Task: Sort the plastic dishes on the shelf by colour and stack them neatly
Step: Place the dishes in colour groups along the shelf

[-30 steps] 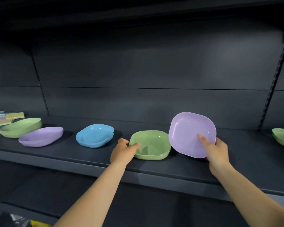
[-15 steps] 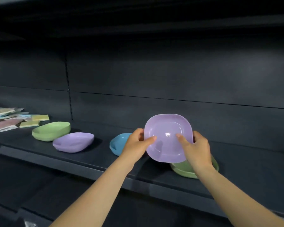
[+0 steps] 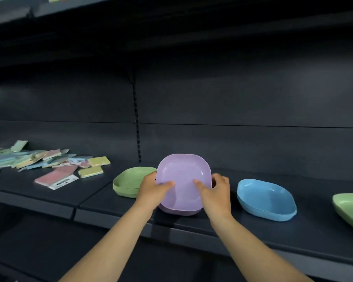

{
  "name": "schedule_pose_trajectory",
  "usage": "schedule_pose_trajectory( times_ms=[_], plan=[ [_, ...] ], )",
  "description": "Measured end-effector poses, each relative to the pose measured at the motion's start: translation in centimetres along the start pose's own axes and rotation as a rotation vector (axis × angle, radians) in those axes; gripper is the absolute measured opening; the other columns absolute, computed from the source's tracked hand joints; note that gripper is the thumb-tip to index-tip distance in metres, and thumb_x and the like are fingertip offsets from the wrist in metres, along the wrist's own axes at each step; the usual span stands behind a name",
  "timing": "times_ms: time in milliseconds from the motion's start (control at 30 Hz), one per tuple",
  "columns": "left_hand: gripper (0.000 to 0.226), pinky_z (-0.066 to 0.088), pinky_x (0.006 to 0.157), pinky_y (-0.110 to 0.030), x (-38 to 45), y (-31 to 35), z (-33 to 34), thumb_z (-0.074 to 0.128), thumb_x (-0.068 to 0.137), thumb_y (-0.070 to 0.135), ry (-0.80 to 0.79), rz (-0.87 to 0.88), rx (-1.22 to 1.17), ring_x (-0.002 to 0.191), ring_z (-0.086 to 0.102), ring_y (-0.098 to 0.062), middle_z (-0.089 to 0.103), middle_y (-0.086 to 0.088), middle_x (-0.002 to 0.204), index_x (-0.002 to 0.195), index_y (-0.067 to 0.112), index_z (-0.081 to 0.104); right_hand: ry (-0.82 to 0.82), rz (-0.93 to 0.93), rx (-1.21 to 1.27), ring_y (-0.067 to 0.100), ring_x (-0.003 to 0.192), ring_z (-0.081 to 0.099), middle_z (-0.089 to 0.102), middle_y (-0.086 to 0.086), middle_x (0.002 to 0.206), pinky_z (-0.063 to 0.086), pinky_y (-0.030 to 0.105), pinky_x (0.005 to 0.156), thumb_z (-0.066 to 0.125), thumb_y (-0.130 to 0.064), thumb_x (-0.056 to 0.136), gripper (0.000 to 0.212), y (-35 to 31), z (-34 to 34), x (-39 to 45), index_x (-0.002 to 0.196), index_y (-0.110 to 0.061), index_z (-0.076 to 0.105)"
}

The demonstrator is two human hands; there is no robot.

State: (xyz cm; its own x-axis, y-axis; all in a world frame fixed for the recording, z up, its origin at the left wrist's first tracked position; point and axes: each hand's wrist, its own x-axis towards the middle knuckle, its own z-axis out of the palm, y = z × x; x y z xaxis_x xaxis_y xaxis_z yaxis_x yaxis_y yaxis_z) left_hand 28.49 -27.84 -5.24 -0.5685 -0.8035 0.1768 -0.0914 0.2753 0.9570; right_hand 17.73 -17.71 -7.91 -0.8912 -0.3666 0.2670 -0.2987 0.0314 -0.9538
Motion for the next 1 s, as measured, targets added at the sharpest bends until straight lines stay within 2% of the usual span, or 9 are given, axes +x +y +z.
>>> schedule_pose_trajectory(
  times_ms=[133,233,367,467,600,767,800,900,1000],
  plan=[
    [0.019,0.049,0.082,-0.034,2.3,-1.7,-0.8,0.066,0.081,0.01,-0.044,-0.018,0.04,0.095,0.062,-0.023,0.067,-0.001,0.098,0.099,0.018,0.063,0.023,0.067,-0.077,0.026,0.115,0.047,0.043,0.0,0.117,0.046,0.04,0.096,0.072,-0.024,0.079,0.031,0.8,1.9,0.7,0.1,-0.006,0.06],
    [0.024,0.049,0.081,-0.035,3.6,-2.6,-0.7,0.068,0.079,0.011,-0.046,-0.011,0.088,0.094,0.062,-0.024,0.067,-0.004,0.1,0.102,0.013,0.063,0.018,0.101,-0.111,0.027,0.111,0.05,0.047,0.004,0.115,0.046,0.039,0.094,0.074,-0.023,0.076,0.023,1.6,2.4,1.4,0.087,-0.011,0.058],
    [0.024,0.046,0.073,-0.031,4.2,-3.9,-0.2,0.065,0.08,0.014,-0.066,0.027,0.188,0.091,0.06,-0.023,0.065,-0.002,0.099,0.103,0.012,0.06,0.02,0.17,-0.068,0.024,0.091,0.059,0.057,0.015,0.11,0.046,0.028,0.071,0.075,-0.019,0.073,0.02,2.8,2.7,1.6,0.076,-0.016,0.056],
    [0.023,0.04,0.07,-0.026,4.5,-4.7,0.8,0.064,0.08,0.012,-0.053,0.079,0.222,0.09,0.056,-0.021,0.058,-0.003,0.103,0.103,0.009,0.058,0.029,0.2,-0.009,0.02,0.089,0.059,0.057,0.011,0.111,0.044,0.026,0.068,0.074,-0.013,0.073,0.022,3.3,2.4,1.5,0.084,-0.019,0.056],
    [0.025,0.044,0.067,-0.025,4.5,-5.0,1.8,0.063,0.078,0.002,-0.141,-0.056,0.094,0.089,0.056,-0.021,0.06,-0.006,0.107,0.1,0.012,0.056,-0.002,0.193,0.084,0.005,0.088,0.054,0.056,0.003,0.11,0.042,0.018,0.065,0.065,0.009,0.074,0.042,3.3,1.5,1.4,0.103,-0.018,0.051],
    [0.071,0.037,0.075,-0.022,4.9,-4.4,2.1,0.059,0.08,-0.005,-0.263,-0.127,0.028,0.098,0.047,-0.016,0.046,0.006,0.114,0.14,0.024,0.033,-0.129,0.24,0.142,0.02,0.107,0.056,0.059,0.002,0.114,0.045,0.021,0.07,0.053,0.021,0.074,0.062,3.5,0.5,2.3,0.117,-0.023,0.049],
    [0.069,0.037,0.074,-0.022,5.1,-4.4,2.2,0.059,0.08,-0.005,-0.281,-0.124,0.024,0.098,0.046,-0.015,0.045,0.007,0.112,0.137,0.026,0.036,-0.14,0.241,0.153,0.021,0.108,0.056,0.061,0.003,0.113,0.045,0.022,0.071,0.052,0.022,0.073,0.061,3.6,0.3,2.4,0.117,-0.021,0.052],
    [0.044,0.039,0.065,-0.016,5.5,-4.6,2.1,0.058,0.08,-0.007,-0.318,-0.108,0.052,0.089,0.049,-0.013,0.051,0.011,0.094,0.097,0.032,0.046,-0.161,0.229,0.149,0.018,0.105,0.057,0.064,0.002,0.11,0.046,0.022,0.073,0.051,0.023,0.071,0.062,3.9,0.4,2.7,0.116,-0.02,0.058],
    [0.049,0.04,0.065,-0.014,6.0,-4.8,1.9,0.059,0.078,-0.007,-0.347,-0.092,0.044,0.087,0.052,-0.01,0.051,0.016,0.091,0.108,0.028,0.043,-0.174,0.215,0.138,0.015,0.101,0.058,0.064,0.0,0.106,0.046,0.021,0.072,0.052,0.024,0.07,0.061,3.9,0.5,2.8,0.111,-0.021,0.058]
  ],
)
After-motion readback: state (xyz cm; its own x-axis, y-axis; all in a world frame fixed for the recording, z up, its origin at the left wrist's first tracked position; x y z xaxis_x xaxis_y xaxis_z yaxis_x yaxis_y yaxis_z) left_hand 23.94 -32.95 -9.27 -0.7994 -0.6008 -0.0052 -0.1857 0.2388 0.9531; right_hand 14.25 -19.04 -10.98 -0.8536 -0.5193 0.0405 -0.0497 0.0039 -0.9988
